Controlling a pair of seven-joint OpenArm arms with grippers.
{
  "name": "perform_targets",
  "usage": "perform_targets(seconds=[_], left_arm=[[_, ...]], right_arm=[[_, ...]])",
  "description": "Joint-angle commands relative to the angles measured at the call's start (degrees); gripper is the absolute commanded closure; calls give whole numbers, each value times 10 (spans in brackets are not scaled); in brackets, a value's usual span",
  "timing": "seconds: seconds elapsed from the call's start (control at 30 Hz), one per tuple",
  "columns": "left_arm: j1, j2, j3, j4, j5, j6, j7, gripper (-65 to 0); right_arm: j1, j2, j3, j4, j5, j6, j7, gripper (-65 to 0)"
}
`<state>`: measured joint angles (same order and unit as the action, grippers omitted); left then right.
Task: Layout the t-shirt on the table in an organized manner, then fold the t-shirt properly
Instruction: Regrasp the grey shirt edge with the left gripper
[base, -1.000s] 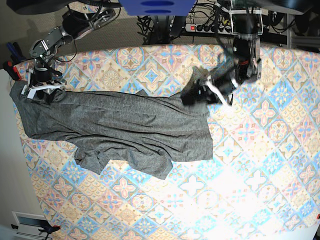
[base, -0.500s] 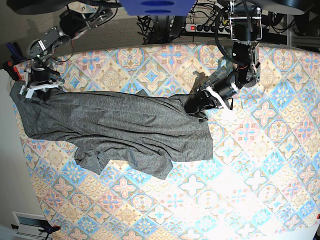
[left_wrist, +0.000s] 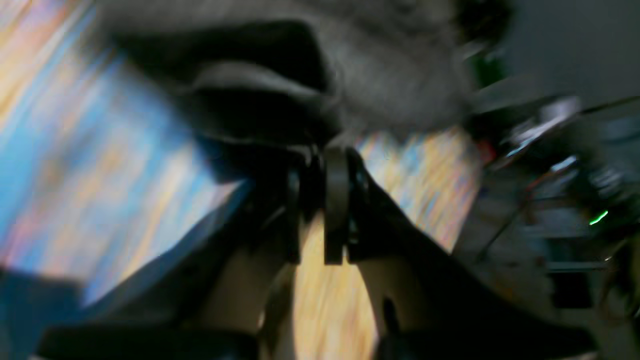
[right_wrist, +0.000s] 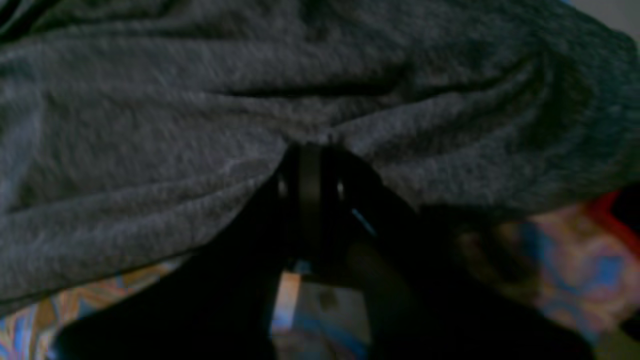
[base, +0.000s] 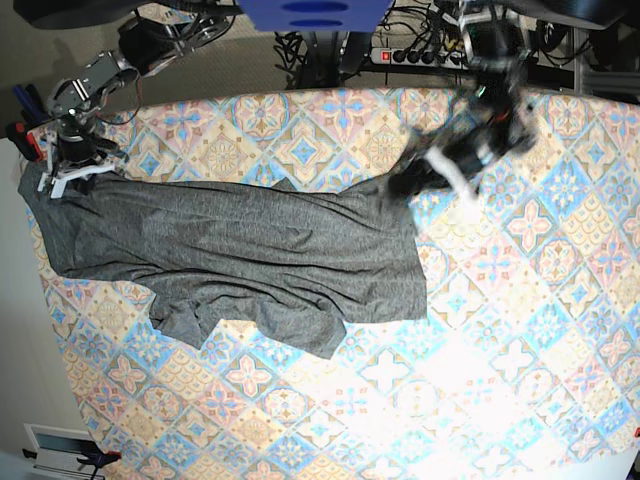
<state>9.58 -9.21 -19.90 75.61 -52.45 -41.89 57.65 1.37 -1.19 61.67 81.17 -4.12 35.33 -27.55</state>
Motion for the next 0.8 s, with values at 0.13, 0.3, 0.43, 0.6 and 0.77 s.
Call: perform_targets(seconds=[0.13, 0.3, 0.43, 0.6, 0.77], left_arm=[[23, -6, -49, 60, 16, 19, 61, -45], [29, -20, -49, 61, 24, 19, 63, -46], [26, -17, -45, 62, 23, 19, 64, -62], [13, -9, 6, 108, 22, 19, 65, -232], [1, 10, 41, 181, 19, 19, 65, -410]], right_arm=[[-19, 7, 1, 60, 6, 0, -14, 0], [-43, 6, -17, 78, 6, 0, -14, 0], [-46, 6, -18, 77, 6, 0, -14, 0], [-47, 6, -18, 73, 6, 0, -14, 0], [-47, 6, -18, 72, 6, 0, -14, 0]])
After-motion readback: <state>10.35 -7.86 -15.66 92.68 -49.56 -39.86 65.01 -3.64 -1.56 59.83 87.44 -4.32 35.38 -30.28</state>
